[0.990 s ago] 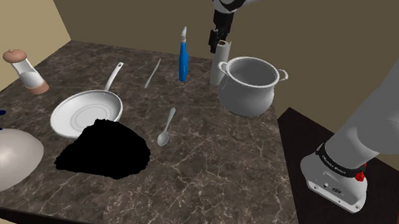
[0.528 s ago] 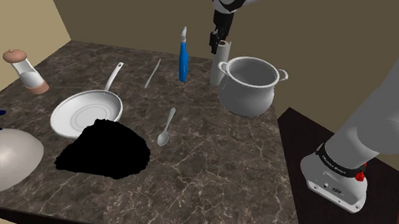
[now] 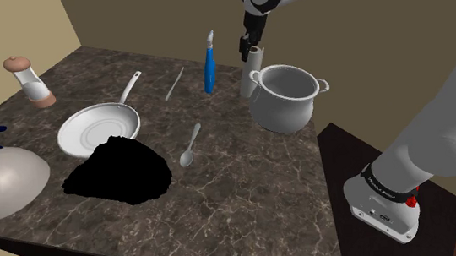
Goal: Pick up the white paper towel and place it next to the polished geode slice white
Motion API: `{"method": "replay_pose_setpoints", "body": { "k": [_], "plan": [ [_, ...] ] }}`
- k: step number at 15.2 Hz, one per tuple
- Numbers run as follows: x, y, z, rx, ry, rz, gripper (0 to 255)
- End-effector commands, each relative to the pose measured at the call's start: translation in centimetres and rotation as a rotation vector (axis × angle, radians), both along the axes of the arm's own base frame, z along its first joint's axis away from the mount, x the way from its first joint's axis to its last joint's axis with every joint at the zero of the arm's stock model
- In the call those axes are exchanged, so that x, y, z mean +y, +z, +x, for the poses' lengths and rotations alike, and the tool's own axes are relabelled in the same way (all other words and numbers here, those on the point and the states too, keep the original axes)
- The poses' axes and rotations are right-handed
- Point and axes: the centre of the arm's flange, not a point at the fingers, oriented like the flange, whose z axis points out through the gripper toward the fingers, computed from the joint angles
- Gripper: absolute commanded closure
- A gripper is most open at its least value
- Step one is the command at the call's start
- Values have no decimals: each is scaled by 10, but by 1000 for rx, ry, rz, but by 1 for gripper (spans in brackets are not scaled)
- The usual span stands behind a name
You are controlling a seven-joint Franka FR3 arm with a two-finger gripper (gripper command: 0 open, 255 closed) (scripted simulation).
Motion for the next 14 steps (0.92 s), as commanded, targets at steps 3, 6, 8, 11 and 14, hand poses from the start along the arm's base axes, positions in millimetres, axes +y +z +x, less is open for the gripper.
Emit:
{"method": "replay_pose_setpoints", "body": {
  "k": [3, 6, 8, 11, 14],
  "plan": [
    [-2, 10, 0, 2, -1, -1, 255],
    [-2, 26, 0, 2, -1, -1, 255],
    [-2, 36, 0, 2, -1, -1, 255],
    [-2, 52, 0, 2, -1, -1, 255],
    [-2, 68, 0, 2, -1, -1, 255]
  ]
}}
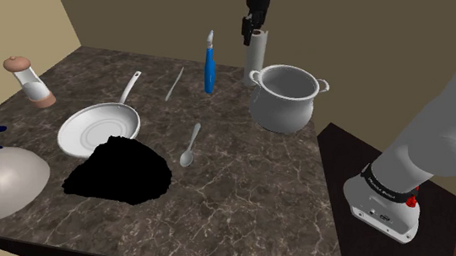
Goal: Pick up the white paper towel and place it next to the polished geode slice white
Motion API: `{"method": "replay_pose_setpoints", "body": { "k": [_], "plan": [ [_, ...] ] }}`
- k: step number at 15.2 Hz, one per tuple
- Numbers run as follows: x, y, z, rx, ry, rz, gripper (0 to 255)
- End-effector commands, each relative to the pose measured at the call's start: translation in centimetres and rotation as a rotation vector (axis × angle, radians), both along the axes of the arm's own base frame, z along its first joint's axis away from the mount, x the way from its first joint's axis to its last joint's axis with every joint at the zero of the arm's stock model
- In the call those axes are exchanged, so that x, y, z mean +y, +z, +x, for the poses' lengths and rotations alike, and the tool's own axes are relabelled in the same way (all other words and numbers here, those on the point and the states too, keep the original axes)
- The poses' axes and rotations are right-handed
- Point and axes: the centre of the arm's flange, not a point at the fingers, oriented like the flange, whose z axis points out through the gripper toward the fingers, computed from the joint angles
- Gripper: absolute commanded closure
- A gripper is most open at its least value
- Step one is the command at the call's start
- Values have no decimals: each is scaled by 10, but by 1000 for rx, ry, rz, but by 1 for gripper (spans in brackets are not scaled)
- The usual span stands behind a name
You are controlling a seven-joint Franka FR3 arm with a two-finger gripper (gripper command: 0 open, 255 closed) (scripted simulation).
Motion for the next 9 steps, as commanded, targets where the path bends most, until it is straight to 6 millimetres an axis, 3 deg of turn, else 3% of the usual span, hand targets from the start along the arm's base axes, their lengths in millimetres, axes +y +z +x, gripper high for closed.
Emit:
{"method": "replay_pose_setpoints", "body": {
  "k": [1, 9],
  "plan": [
    [0, 10, 0, 0, 0, 0, 255],
    [0, 53, 0, 0, 0, 0, 255]
  ]
}}
